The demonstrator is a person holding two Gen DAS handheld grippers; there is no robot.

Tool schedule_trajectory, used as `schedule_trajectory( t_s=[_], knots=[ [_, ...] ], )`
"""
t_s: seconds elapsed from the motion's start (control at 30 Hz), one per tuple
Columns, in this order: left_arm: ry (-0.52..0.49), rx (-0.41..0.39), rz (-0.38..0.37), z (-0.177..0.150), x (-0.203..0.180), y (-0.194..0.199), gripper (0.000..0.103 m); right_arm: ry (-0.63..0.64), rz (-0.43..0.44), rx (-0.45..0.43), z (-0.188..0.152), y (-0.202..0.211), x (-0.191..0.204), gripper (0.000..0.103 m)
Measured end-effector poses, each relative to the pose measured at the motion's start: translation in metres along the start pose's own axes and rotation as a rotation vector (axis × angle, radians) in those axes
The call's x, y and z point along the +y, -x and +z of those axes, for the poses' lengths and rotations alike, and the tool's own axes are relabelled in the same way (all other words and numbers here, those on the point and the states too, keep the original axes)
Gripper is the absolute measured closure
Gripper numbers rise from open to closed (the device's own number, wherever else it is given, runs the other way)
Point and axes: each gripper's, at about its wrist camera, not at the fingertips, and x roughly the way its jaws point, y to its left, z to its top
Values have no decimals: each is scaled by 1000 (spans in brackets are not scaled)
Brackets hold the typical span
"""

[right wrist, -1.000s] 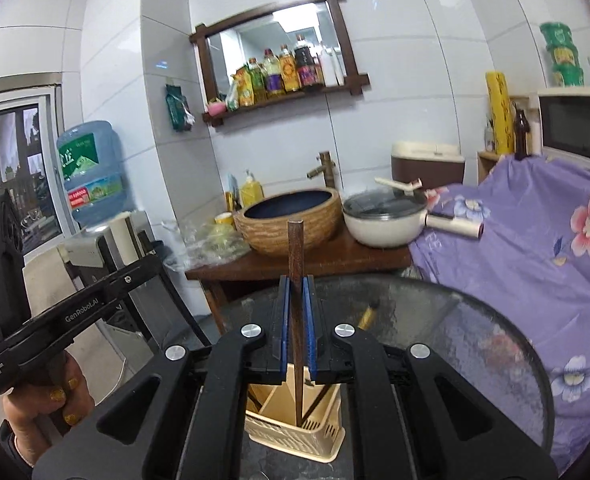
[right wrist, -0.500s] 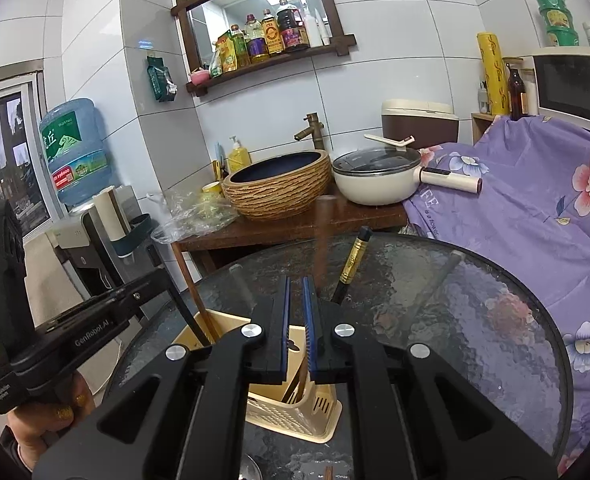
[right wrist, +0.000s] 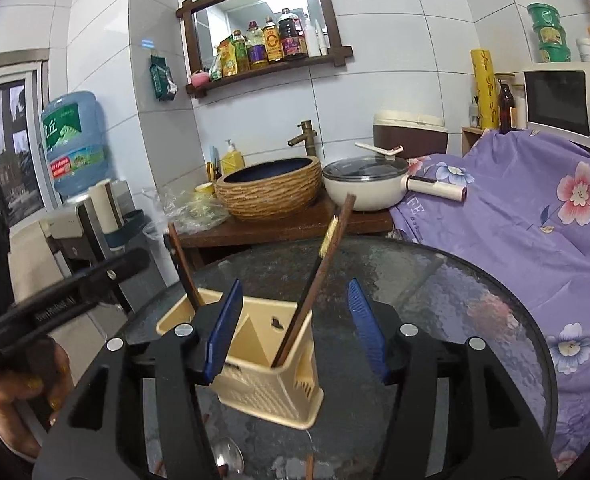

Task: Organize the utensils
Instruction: 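Open both tools to drop the chopsticks into the holder, then withdraw, then grasp a wooden chopstick with the right tool while the left tool grasps the wooden-handled spoon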

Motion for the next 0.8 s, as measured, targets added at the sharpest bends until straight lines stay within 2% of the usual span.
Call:
schedule_trajectory(
  t_s=[0.13,0.37,0.47,0.57,0.67,0.8],
  knots=[
    [-34,18,28,-15,6,14,24,11,-4,74,-26,6,-1,48],
    [-115,183,74,-65,13,15,23,26,-27,268,-83,-7,-4,48],
    [-146,262,61,-89,12,13,24,32,-43,346,-109,-15,-5,48],
    [-169,307,55,-108,10,15,26,41,-50,417,-130,-22,-3,48],
    [-182,354,36,-122,7,14,31,55,-62,456,-142,-26,0,49],
    [-204,409,10,-139,2,13,40,68,-63,510,-153,-33,2,56]
  ],
)
